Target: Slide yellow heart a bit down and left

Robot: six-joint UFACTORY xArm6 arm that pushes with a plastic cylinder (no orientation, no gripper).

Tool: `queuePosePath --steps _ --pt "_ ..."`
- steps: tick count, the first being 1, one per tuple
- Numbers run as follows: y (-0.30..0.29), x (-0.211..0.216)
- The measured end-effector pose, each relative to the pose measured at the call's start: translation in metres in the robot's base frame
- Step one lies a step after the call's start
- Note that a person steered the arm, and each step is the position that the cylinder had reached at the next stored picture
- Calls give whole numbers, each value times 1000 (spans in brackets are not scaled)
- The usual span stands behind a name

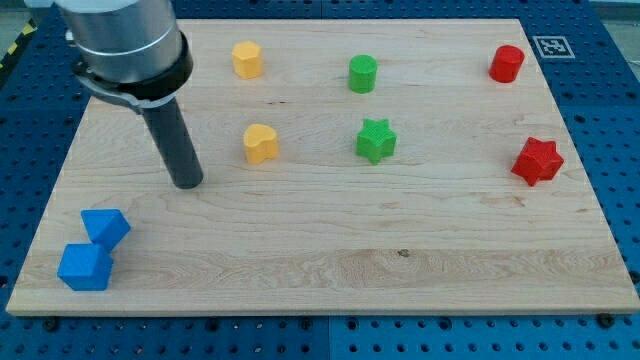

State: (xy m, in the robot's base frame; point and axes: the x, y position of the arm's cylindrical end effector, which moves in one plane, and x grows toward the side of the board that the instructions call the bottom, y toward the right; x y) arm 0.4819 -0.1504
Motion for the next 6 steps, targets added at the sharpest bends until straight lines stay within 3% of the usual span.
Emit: queuePosePath --steps 1,3,4,5,6 --pt "14 0" --pt "111 16" --pt "118 5" --pt "120 -46" --pt "117 -59"
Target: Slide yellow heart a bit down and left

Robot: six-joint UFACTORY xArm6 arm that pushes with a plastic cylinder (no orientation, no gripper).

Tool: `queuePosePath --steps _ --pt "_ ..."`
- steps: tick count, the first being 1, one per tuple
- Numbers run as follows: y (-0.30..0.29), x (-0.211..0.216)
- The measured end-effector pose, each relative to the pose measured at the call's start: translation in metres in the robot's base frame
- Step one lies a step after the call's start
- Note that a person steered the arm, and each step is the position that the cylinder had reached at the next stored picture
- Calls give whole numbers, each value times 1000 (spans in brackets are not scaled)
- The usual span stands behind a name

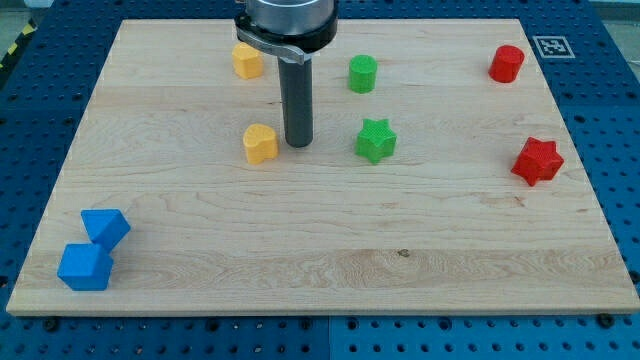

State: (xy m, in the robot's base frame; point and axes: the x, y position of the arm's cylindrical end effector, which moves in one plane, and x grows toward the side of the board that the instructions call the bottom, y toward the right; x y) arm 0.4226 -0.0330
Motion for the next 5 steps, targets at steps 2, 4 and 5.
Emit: queuePosePath --steps 2,4,5 --pt "-23 -2" --pt "-26 4" --pt "-39 16"
